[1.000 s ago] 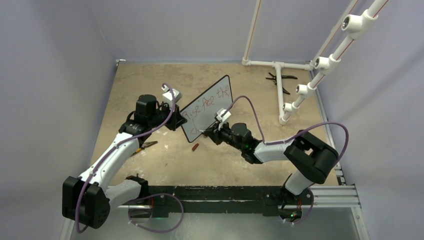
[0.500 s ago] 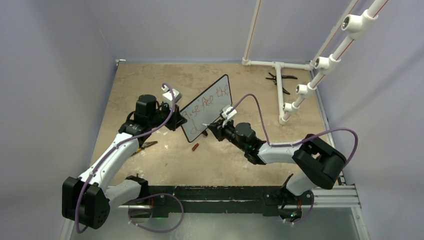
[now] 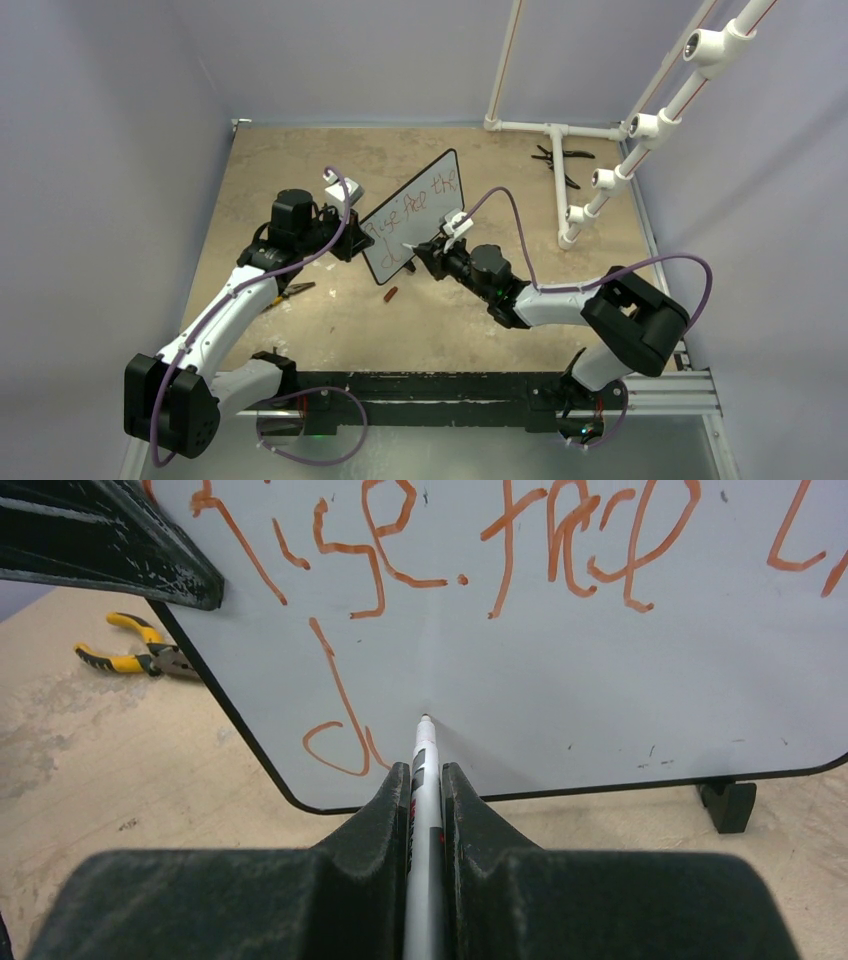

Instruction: Write a sentence on the whiteboard

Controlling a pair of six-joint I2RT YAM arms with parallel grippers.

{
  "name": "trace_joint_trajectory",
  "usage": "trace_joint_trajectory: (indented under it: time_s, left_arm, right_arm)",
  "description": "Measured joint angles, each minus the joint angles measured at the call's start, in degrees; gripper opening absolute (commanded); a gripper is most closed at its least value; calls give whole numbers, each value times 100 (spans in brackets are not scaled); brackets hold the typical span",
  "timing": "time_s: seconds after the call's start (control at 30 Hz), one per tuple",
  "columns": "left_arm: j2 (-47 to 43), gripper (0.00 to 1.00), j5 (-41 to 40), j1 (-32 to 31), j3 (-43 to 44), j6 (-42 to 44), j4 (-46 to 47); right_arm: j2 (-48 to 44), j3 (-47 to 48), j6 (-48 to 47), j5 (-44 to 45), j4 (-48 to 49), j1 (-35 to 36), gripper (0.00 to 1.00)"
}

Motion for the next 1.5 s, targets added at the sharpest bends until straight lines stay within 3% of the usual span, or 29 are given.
trace_joint_trajectory:
  time_s: [0.5, 1.5]
  left_arm:
    - [-4, 0, -9, 0, 0, 9, 0]
    - [-15, 0, -68, 0, 0, 13, 7]
  right_arm:
    - [282, 33, -116, -348, 48, 0, 0]
    - [-2, 286, -166, 20, -133, 4, 0]
